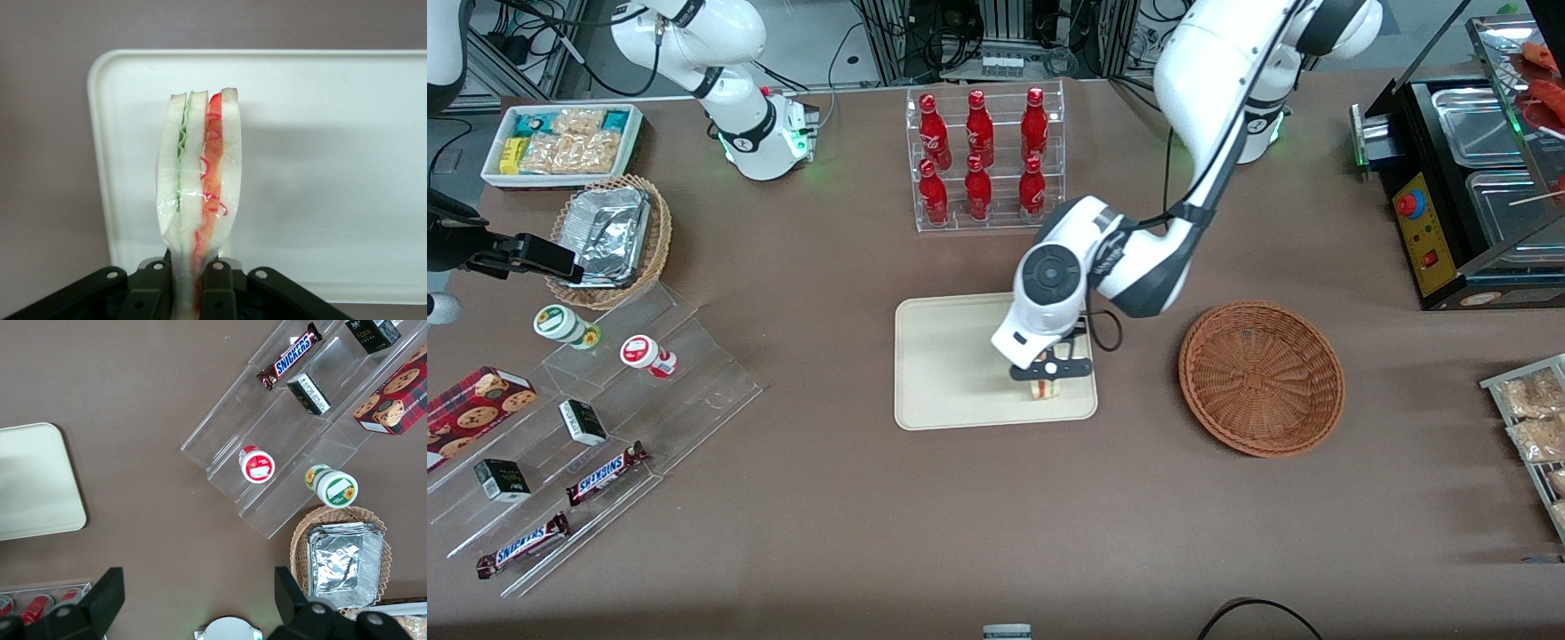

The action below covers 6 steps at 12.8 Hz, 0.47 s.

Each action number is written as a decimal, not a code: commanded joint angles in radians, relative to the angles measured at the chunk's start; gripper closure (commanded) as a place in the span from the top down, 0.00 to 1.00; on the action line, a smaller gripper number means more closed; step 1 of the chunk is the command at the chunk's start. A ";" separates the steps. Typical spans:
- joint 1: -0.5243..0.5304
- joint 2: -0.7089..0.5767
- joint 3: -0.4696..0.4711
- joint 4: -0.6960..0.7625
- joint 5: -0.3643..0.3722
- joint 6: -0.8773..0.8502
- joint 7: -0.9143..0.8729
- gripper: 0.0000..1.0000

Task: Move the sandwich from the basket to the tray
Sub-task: 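Lift the sandwich and carry it toward the cream tray, then lower the sandwich onto the tray and open the left gripper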

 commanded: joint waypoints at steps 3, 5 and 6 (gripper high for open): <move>-0.077 0.125 0.014 0.161 -0.015 0.014 -0.107 0.00; -0.086 0.152 0.010 0.164 -0.017 0.063 -0.120 0.00; -0.086 0.156 -0.001 0.164 -0.017 0.066 -0.122 0.00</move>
